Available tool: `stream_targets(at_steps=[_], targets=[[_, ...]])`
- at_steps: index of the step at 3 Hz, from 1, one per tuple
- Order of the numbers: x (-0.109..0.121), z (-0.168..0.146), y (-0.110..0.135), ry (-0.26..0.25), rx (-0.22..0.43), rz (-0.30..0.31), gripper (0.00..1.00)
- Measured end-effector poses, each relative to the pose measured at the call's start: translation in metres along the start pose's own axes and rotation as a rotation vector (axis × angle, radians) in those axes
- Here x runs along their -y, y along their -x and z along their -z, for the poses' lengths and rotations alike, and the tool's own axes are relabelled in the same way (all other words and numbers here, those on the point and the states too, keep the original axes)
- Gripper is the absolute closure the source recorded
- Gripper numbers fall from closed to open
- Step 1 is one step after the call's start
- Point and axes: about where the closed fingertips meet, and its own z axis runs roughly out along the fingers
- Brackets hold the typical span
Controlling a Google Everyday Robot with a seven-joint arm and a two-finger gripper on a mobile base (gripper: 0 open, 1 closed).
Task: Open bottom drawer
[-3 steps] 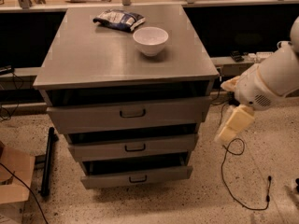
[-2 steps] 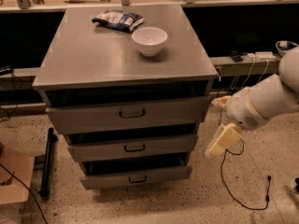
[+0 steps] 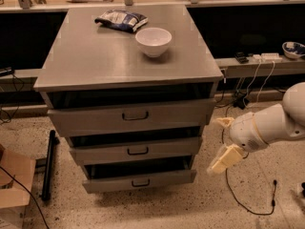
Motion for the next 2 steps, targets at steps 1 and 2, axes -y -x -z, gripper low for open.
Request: stream_targets(at_steps=[1,2], targets=[[0.003,-0.011,-0.006,-0.005,-0.032,-0.016,0.00],[0.015,-0.058,-0.027,0.000,-0.037,-0.039,0.00]])
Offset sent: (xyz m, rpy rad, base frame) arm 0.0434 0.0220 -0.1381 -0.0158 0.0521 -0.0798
